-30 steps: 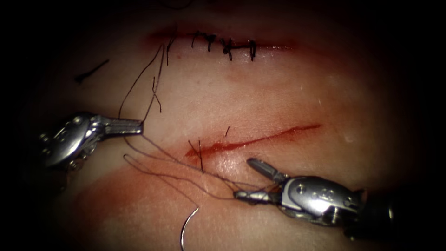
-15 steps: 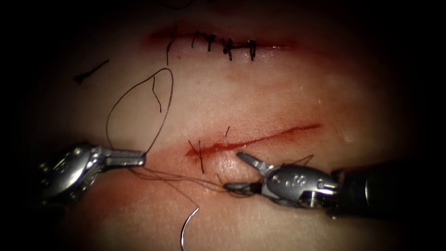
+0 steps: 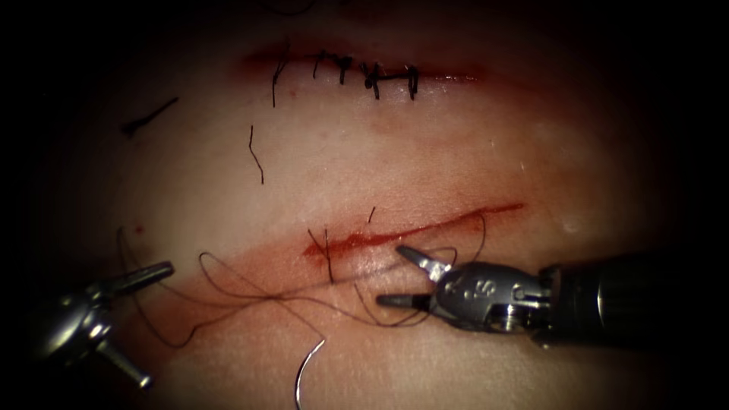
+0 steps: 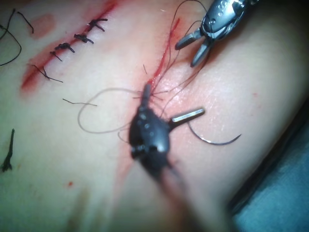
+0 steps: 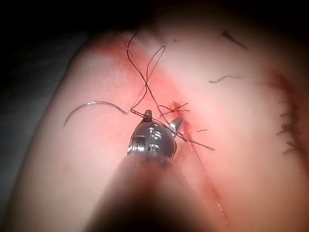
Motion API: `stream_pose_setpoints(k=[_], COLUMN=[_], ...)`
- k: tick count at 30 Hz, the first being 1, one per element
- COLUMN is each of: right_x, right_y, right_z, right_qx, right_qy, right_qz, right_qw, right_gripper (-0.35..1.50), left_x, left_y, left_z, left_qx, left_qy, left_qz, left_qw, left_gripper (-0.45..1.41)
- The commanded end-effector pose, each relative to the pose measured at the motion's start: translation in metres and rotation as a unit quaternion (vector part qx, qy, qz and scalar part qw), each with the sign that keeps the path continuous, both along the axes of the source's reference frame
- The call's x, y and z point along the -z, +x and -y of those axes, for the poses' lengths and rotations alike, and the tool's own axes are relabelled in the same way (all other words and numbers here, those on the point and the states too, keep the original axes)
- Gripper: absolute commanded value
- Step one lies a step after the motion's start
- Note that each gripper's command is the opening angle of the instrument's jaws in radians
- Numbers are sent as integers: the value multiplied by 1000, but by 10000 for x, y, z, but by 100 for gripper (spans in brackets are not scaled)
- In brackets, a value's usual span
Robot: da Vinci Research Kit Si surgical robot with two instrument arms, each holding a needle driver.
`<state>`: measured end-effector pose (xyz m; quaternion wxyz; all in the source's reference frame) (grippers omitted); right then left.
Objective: Wound Closure
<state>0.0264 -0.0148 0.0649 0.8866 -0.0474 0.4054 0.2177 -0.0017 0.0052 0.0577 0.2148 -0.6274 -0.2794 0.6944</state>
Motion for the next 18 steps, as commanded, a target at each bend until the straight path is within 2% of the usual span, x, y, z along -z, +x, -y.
stream_pose_setpoints(k=[1, 4, 8, 15, 18], right_x=[-3, 2, 15, 47, 51], right_y=[6, 4, 1, 1, -3], right_z=[5, 5, 8, 14, 18], right_qx=[3, 8, 17, 22, 35], right_qy=[3, 6, 6, 13, 23], right_qz=[-4, -11, -30, -48, -39], right_qw=[1000, 1000, 999, 999, 998], right_gripper=[130, 130, 130, 130, 130], left_x=[-6, -3, -8, -21, -18], left_y=[-4, 3, 1, -28, -41], left_z=[4, 5, -3, -5, -6], left_qx=[-4, -11, 2, 13, 14], left_qy=[1, 2, 1, -2, 2], left_qz=[-1, -3, -17, -24, -23], left_qw=[1000, 1000, 1000, 1000, 1000], left_gripper=[121, 121, 121, 121, 121])
